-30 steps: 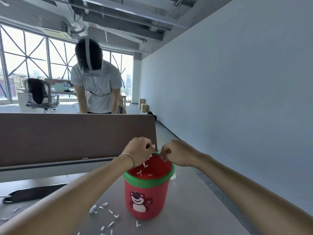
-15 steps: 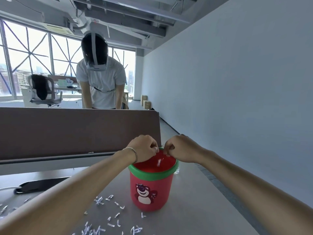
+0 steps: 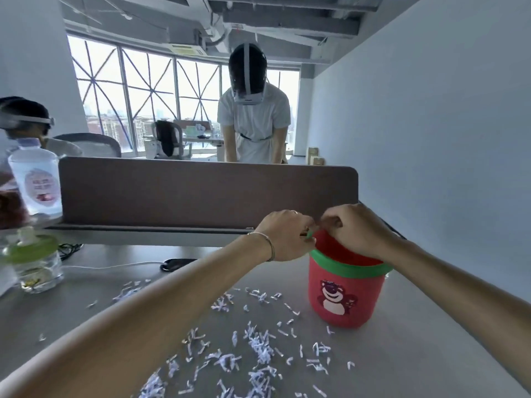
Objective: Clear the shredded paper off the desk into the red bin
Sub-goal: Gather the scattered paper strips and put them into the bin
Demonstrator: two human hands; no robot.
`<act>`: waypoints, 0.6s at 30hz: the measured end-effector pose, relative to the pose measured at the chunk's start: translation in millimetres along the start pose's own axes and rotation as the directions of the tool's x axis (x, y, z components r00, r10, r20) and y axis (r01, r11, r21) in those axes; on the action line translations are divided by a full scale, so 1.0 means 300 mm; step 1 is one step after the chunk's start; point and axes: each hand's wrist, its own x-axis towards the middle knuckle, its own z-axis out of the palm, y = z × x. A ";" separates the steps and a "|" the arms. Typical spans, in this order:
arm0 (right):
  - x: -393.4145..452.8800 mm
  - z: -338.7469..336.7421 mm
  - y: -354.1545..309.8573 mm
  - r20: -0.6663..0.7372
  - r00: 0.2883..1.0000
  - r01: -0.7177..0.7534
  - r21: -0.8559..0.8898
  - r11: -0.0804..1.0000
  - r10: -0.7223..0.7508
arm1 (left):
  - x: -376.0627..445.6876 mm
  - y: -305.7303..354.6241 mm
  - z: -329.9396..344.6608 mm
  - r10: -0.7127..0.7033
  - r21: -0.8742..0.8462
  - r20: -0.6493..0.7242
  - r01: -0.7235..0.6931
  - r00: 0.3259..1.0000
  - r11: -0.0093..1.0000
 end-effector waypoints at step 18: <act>0.025 0.634 -0.300 0.402 0.909 0.033 0.200 0.979 -0.113 | -0.536 -0.707 0.252 -0.478 0.061 0.082 0.474 0.875 0.878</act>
